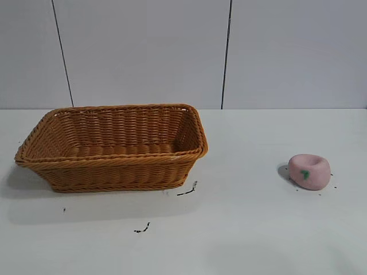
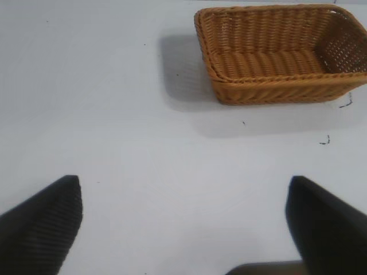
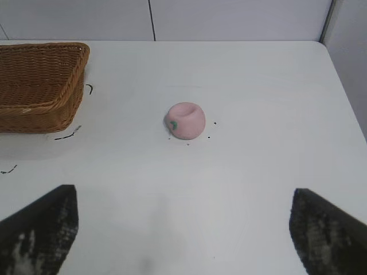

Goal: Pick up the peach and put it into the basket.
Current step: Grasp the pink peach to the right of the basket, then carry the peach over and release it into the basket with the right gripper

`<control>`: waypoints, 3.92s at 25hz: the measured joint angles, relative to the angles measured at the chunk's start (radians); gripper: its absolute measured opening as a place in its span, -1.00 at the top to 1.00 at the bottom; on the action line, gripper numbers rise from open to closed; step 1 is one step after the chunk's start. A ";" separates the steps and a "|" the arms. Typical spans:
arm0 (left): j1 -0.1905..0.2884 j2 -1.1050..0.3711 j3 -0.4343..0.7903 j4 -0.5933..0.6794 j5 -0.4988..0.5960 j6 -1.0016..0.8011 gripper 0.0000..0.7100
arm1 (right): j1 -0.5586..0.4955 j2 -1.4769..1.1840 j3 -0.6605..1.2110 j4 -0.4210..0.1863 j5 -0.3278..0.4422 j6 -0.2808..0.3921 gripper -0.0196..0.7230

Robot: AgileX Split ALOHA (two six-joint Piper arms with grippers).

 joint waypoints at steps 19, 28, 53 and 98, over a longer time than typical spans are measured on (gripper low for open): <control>0.000 0.000 0.000 0.000 0.000 0.000 -0.95 | 0.000 0.321 -0.076 0.015 -0.091 0.000 -0.92; 0.000 0.000 0.000 0.000 0.000 0.000 -0.95 | 0.000 0.956 -0.308 0.021 -0.137 -0.005 -0.92; 0.000 0.000 0.000 0.000 0.000 0.000 -0.95 | 0.079 1.945 -0.777 -0.074 -0.245 0.018 -0.92; 0.000 0.000 0.000 0.000 0.000 0.000 -0.95 | 0.172 1.998 -1.377 -0.067 0.007 -0.011 0.97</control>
